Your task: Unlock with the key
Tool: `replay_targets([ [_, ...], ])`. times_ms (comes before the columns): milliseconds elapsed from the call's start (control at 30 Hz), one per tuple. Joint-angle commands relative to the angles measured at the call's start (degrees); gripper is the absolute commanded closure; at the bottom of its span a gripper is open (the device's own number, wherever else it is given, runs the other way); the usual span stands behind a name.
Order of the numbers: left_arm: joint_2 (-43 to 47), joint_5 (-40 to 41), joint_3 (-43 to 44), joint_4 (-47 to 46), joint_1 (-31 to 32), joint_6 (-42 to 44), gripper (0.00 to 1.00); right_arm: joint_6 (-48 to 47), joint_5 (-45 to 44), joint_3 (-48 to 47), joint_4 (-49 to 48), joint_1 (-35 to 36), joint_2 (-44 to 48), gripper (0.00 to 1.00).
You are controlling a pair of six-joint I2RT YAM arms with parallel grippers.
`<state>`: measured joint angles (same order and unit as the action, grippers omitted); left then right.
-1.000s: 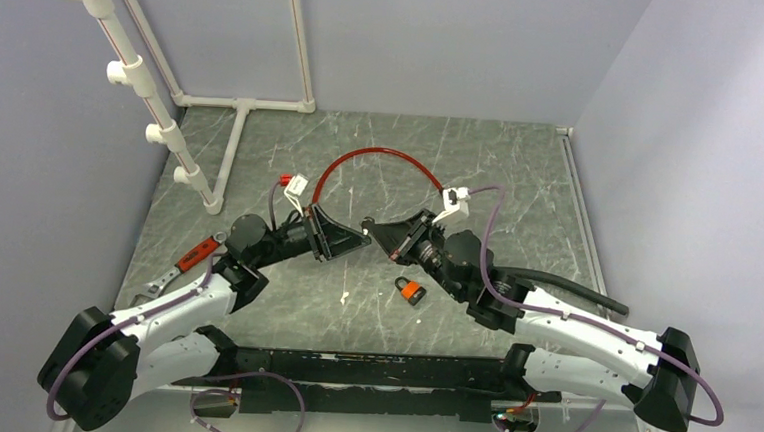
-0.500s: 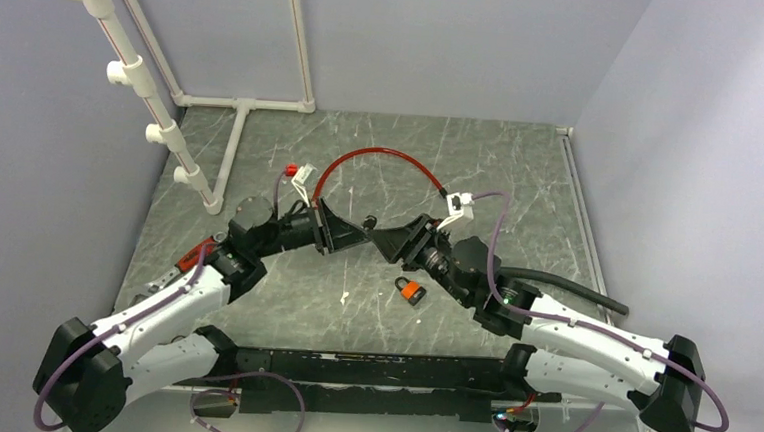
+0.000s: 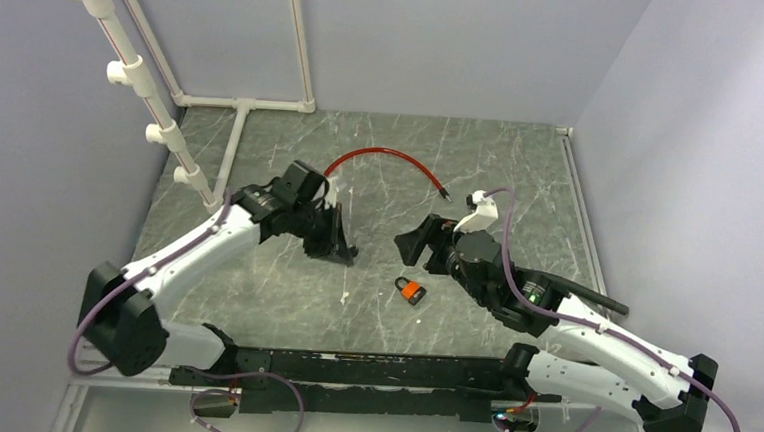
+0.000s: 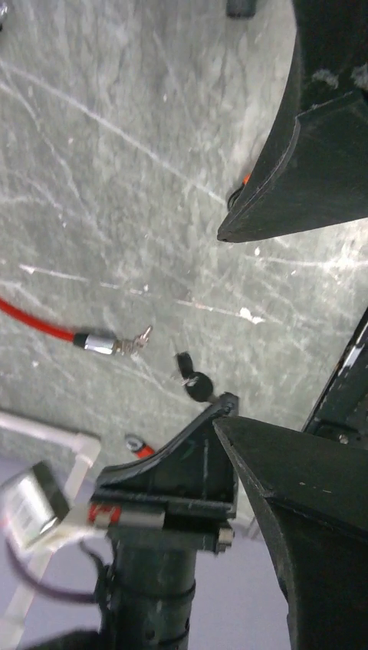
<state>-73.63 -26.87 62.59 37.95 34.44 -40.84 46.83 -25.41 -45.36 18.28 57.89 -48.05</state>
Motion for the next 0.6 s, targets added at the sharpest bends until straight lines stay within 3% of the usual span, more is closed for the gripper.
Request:
replay_targets([
  [0, -2.7, 2.2, 0.4, 19.8, 0.1, 5.6, 1.00, -3.1, -2.2, -3.5, 7.3, -0.2, -0.7, 0.14],
  [133, -3.0, 2.3, 2.0, 26.5, 1.7, 8.5, 1.00, -13.2, 7.4, -3.8, 2.4, -1.9, -2.8, 0.20],
  [267, -4.4, 3.3, 4.7, 36.2, 4.8, 11.3, 1.00, -25.7, 37.5, -1.6, -6.9, -3.8, -3.9, 0.23],
  [433, -0.9, 0.2, 6.5, 39.0, 5.2, 13.6, 1.00, -25.5, 56.8, 4.7, -25.8, -3.8, -4.0, 0.23],
  [567, 1.7, -6.5, 8.1, 37.3, 5.5, 16.3, 1.00, -25.5, 67.3, 5.1, -33.0, -3.8, -8.6, 0.25],
])
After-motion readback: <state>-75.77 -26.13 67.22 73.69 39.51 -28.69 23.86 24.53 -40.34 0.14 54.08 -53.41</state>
